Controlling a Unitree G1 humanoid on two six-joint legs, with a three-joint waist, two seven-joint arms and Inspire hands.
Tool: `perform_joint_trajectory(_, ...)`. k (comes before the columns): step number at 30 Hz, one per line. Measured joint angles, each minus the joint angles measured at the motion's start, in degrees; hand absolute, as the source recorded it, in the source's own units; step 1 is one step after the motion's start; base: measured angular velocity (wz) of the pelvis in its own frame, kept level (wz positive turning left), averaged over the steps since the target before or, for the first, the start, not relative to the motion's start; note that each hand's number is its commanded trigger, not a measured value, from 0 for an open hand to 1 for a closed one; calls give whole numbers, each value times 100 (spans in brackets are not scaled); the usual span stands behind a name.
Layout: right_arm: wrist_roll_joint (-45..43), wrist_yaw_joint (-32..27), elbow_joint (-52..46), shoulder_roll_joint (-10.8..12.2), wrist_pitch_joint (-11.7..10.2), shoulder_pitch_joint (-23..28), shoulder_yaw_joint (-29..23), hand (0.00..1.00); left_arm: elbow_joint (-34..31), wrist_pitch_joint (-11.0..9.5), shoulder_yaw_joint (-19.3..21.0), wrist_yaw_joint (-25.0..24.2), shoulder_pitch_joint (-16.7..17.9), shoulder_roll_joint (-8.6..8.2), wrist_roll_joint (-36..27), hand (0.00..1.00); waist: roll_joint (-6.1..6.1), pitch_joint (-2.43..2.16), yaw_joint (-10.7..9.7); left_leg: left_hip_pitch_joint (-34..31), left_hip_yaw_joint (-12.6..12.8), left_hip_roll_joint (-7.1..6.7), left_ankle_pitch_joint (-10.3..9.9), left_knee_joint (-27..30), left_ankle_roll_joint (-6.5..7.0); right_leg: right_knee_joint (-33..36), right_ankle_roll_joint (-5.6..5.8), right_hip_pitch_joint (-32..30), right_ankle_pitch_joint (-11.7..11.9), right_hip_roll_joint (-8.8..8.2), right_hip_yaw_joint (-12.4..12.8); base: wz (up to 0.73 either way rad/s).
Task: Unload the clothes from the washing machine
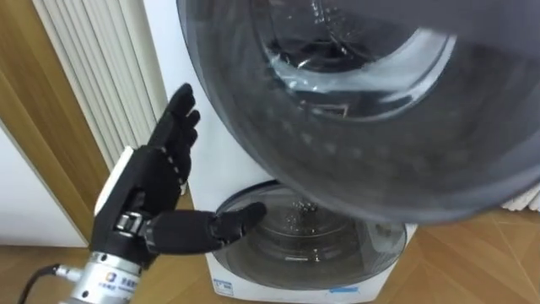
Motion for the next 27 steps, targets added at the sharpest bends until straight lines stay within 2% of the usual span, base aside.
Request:
perform_joint_trajectory(6, 16, -28, 3, 13, 0, 10, 58, 0, 632, 0, -124, -6, 0, -10, 247, 0, 6, 6, -24, 21, 11, 14, -7, -7, -12, -3, 0, -2, 0, 16, 8, 0)
perform_joint_trajectory(12, 0, -59, 138, 19, -1, -60, 285, 0, 884, -20, -646, 15, -3, -10, 348, 0, 12, 12, -73, 80, 140, 24, -7, -56, -12, 3, 0, -18, 0, 23, 27, -9)
perform_joint_trajectory(14, 12, -59, 177, 18, -1, -126, 361, 0, 1348, -118, -858, -4, -12, -11, 484, 0, -6, 25, -158, 94, 183, 30, -7, -62, -12, 0, -1, -29, 0, 27, 81, -14)
perform_joint_trajectory(16, 8, -61, 176, 15, -1, -142, 431, 0, 1878, -110, -1021, -4, -12, -9, 596, 0, -15, 38, -183, 142, 276, 50, -18, -69, -29, 5, -1, -29, 0, 47, 138, -22)
perform_joint_trajectory(18, -2, -55, 125, 43, 3, -162, 465, 0, 2256, -74, -1104, 2, -14, -5, 758, 0, -56, 81, -211, 128, 309, 75, -32, -77, -50, 9, -18, -42, 10, 74, 151, -17)
perform_joint_trajectory(20, -49, 16, -30, 57, 10, -167, 485, 0, 2599, -74, -1126, 8, -33, -18, 775, 0, -116, 77, -301, 51, 306, 95, -37, -59, -58, 9, -57, -130, 34, 100, 156, -2)
perform_joint_trajectory(22, -49, 66, -88, 57, 14, -166, 483, 0, 2896, -80, -1134, 0, -61, -33, 884, 0, -120, 75, -335, 62, 309, 103, -38, -56, -61, 8, -60, -129, 36, 114, 165, -5)
perform_joint_trajectory(24, -42, 131, -82, 64, 13, -151, 481, 0, 3327, -83, -1123, -3, -142, -72, 1006, 0, -105, 66, -317, 77, 312, 108, -42, -61, -67, 2, -60, -123, 36, 122, 165, -5)
perform_joint_trajectory(27, -23, 130, -45, 80, 8, -77, 453, 0, 4216, -123, -1113, 35, -158, -118, 1616, 0, -51, 31, -278, 114, 373, 106, -42, -63, -68, -6, -60, -115, 36, 125, 178, -11)
